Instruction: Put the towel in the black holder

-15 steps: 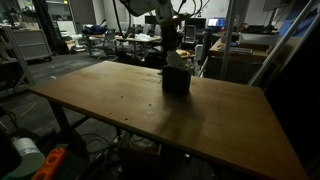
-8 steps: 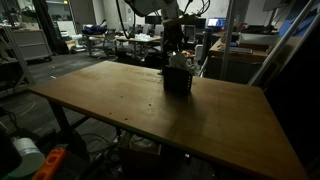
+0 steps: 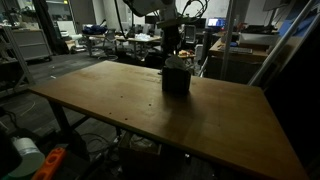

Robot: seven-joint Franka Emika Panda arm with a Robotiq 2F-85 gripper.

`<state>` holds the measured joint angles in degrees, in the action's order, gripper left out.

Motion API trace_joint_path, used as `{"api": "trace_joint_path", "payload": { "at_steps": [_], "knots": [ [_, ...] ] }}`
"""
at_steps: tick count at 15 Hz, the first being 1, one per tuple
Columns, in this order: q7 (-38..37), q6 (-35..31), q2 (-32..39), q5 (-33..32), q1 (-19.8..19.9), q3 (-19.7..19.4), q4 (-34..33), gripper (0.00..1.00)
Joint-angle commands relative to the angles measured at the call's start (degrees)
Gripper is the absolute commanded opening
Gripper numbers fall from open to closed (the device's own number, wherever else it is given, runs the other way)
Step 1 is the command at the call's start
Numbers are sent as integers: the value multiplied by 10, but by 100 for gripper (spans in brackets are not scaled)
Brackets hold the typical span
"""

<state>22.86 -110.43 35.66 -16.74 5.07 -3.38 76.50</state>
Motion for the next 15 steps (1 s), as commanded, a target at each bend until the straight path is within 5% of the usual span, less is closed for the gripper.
{"api": "trace_joint_path", "payload": {
  "at_steps": [1,15],
  "knots": [
    [-24,7,0,21,1,9,1,2],
    [-50,-9,82,83,21,13,-28,2]
  ]
}}
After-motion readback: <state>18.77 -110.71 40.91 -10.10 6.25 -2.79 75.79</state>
